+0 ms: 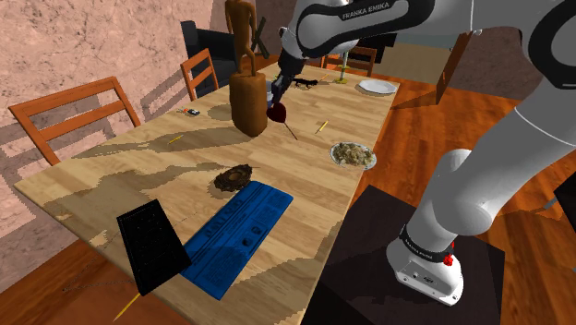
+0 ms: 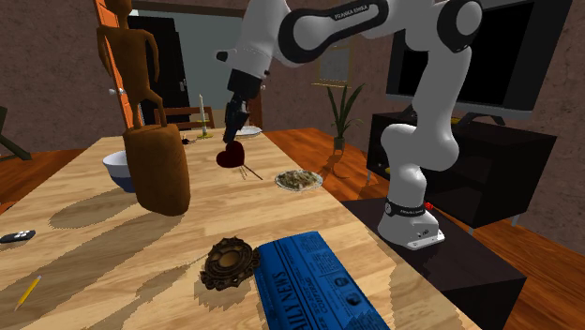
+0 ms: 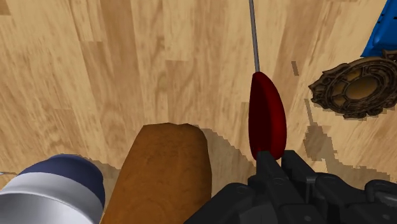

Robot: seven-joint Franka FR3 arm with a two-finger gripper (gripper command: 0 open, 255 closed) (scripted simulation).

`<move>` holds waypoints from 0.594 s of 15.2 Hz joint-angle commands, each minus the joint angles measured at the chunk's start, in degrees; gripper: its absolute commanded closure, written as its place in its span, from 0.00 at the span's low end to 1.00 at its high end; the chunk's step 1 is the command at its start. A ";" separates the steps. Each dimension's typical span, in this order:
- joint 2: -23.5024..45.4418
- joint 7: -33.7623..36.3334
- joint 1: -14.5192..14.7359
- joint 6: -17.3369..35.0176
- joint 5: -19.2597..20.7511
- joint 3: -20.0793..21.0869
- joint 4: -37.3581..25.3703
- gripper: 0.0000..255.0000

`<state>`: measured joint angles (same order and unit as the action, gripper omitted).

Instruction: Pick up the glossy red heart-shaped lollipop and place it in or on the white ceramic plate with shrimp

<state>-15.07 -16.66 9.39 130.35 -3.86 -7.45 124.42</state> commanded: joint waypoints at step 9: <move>-6.28 -1.35 -1.09 -7.16 0.86 -1.15 -0.80 1.00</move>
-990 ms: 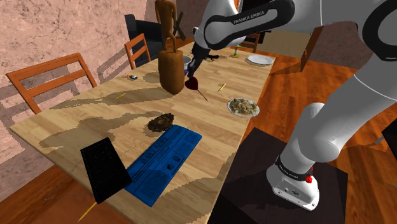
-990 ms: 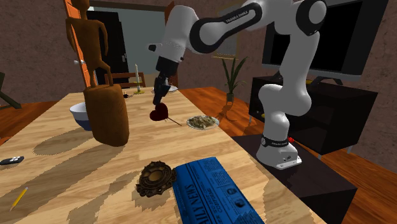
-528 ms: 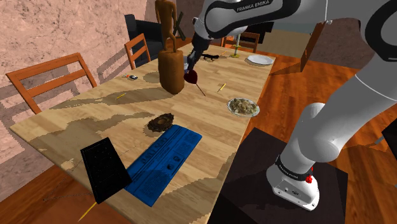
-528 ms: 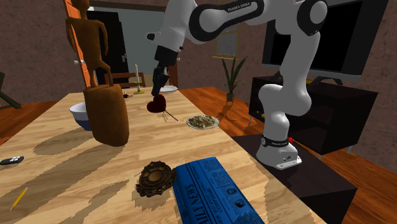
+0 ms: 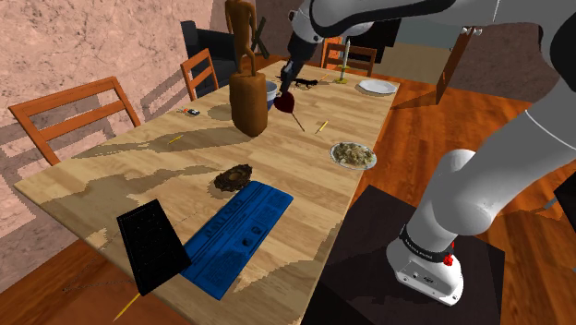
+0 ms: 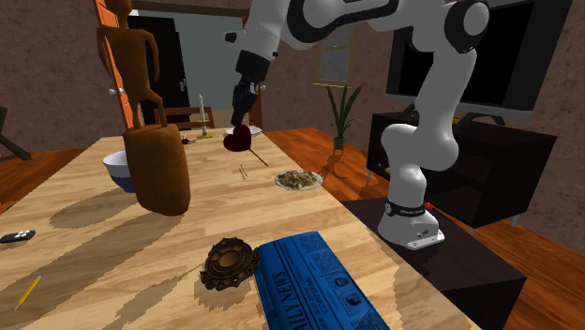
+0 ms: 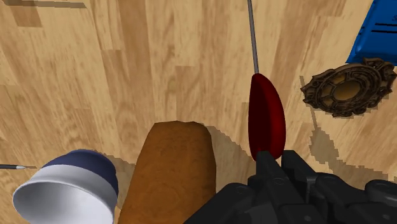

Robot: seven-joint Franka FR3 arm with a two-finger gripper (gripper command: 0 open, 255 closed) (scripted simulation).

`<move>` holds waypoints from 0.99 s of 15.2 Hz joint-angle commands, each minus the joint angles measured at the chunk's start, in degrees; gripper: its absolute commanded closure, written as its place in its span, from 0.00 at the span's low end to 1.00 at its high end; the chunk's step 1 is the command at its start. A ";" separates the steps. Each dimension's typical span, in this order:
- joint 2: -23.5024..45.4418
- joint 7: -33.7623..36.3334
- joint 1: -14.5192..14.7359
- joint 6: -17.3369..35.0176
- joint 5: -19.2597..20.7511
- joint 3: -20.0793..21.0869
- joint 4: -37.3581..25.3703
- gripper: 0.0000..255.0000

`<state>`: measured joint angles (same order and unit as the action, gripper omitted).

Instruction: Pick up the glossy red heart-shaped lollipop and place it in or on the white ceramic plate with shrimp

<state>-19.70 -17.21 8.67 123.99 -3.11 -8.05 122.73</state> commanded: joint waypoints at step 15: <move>-24.92 -11.48 -7.00 -16.78 5.10 -8.71 8.59 1.00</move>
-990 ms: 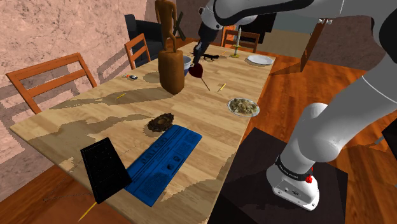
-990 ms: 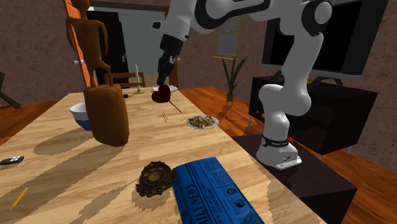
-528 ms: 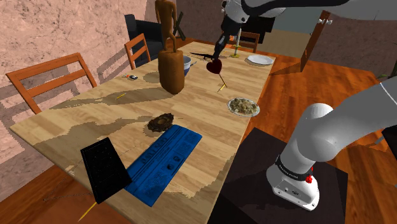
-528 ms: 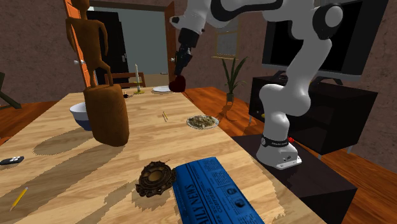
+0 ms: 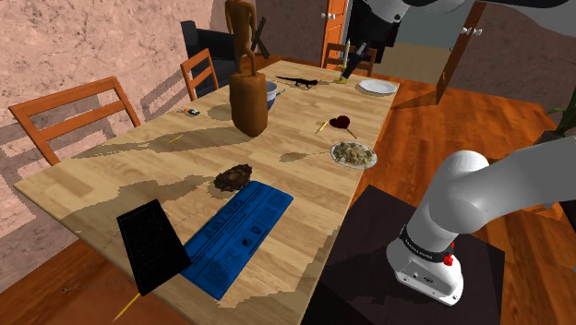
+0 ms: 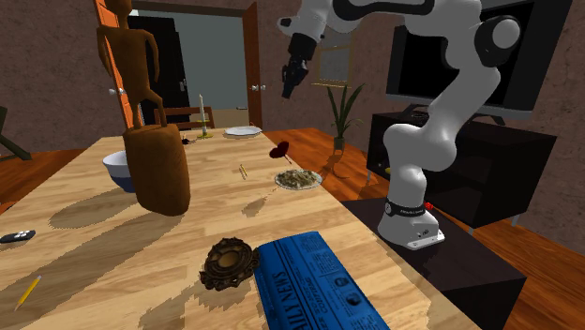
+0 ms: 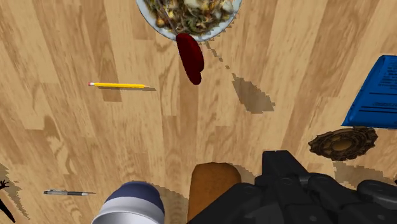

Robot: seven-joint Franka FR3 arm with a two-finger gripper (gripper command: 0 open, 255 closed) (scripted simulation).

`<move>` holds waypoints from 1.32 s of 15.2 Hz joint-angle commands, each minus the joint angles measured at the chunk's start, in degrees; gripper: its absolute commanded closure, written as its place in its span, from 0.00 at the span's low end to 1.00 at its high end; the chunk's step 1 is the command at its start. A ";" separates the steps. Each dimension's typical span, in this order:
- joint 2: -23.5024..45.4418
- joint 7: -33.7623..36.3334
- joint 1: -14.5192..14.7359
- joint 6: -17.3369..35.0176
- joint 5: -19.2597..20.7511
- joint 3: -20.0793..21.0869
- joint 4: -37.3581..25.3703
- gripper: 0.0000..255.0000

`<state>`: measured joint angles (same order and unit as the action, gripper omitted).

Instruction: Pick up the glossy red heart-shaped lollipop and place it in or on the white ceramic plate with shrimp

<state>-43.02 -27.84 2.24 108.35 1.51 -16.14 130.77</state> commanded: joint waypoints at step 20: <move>19.65 -67.49 30.12 -2.13 -9.41 -53.21 -1.61 0.00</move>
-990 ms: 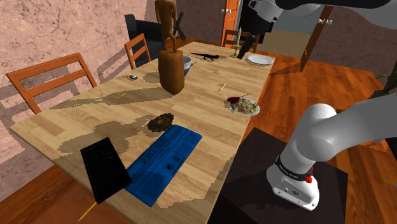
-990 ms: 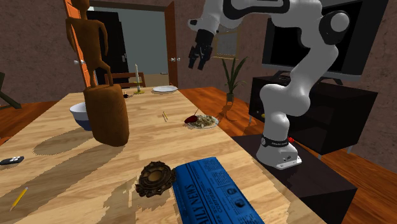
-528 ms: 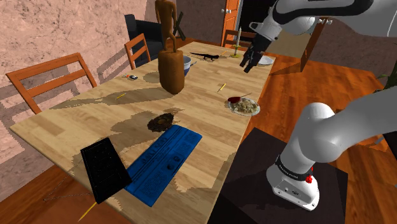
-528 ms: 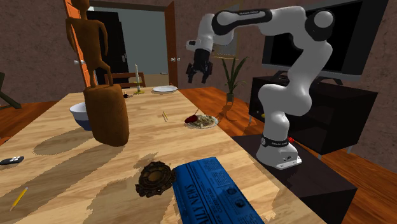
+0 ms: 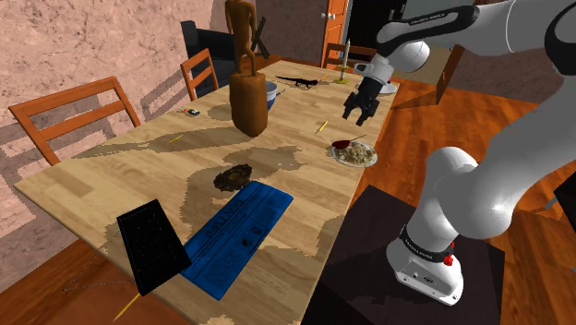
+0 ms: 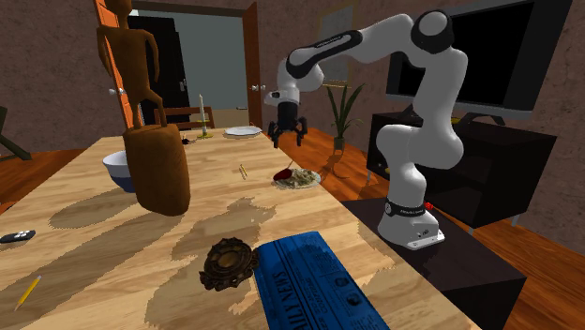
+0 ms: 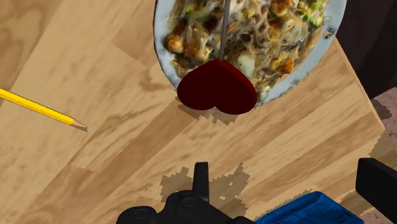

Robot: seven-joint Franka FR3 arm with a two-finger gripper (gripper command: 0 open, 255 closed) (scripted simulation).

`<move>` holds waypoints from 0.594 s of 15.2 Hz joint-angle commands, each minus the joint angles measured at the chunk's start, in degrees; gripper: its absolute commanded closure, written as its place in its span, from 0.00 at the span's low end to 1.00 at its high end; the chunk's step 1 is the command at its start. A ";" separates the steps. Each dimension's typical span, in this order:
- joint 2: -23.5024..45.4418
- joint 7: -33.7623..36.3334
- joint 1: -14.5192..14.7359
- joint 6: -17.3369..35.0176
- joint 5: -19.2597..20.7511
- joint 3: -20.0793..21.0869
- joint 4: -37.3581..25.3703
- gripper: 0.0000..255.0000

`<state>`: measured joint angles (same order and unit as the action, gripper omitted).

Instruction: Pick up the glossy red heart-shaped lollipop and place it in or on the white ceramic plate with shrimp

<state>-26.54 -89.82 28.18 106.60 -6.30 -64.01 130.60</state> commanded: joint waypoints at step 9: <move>7.43 -12.57 14.38 3.84 -4.65 -15.64 1.23 0.00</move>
<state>-19.17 -102.27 42.37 109.66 -10.80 -79.59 131.14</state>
